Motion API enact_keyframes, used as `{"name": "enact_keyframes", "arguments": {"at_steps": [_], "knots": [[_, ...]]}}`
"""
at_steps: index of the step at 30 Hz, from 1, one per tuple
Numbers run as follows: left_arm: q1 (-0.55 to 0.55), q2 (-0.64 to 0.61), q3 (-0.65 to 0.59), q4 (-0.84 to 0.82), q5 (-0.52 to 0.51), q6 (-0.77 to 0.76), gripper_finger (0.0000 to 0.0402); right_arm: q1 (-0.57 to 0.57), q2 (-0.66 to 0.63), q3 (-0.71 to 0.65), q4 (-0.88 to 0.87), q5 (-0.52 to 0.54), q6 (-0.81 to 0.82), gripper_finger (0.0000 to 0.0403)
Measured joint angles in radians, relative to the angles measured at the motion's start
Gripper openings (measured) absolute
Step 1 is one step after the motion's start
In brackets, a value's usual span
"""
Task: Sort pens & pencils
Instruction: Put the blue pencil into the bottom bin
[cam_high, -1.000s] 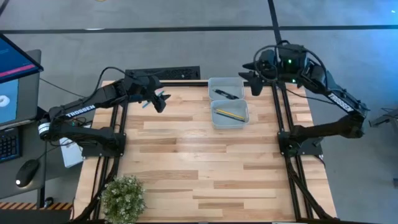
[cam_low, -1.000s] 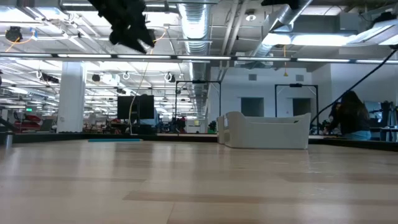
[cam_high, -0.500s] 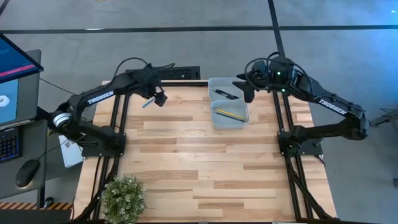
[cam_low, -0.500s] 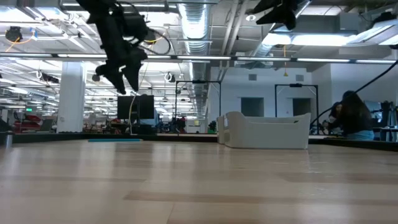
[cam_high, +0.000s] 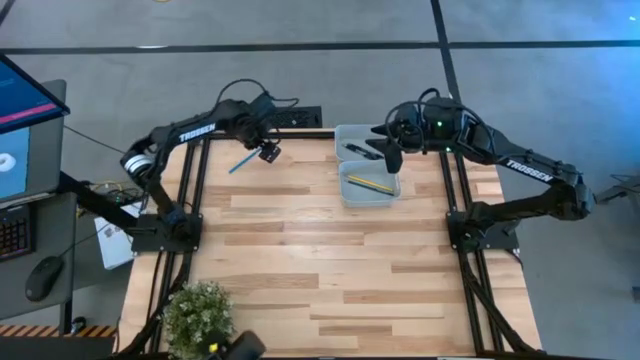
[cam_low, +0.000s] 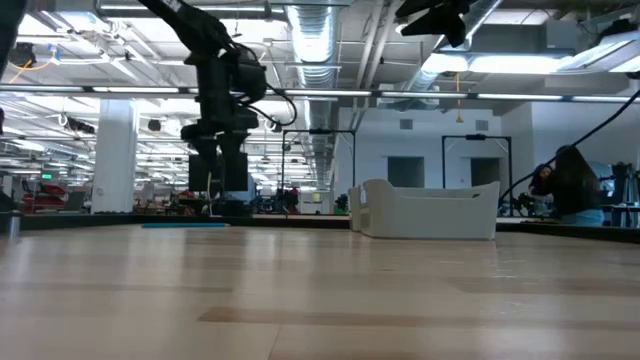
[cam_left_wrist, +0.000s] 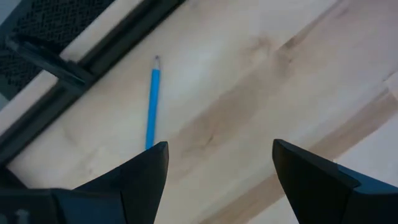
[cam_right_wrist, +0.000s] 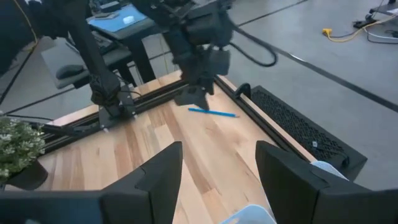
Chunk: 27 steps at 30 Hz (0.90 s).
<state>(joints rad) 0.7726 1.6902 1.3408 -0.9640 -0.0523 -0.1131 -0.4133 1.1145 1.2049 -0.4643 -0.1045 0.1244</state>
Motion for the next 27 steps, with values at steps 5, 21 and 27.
{"name": "enact_keyframes", "arguments": {"at_steps": [5,21,27], "knots": [[0.048,0.080,0.099,-0.076,0.005,0.004,0.0279,0.008,0.000,0.000,-0.001,0.000,0.000,0.0225],[0.126,0.096,0.077,-0.069,0.036,0.035,0.0279,0.007,0.000,0.000,-0.002,0.000,-0.004,0.0225],[0.130,0.096,0.014,-0.005,0.004,0.042,0.0279,0.007,0.000,0.000,-0.002,0.000,-0.004,0.0225]]}}
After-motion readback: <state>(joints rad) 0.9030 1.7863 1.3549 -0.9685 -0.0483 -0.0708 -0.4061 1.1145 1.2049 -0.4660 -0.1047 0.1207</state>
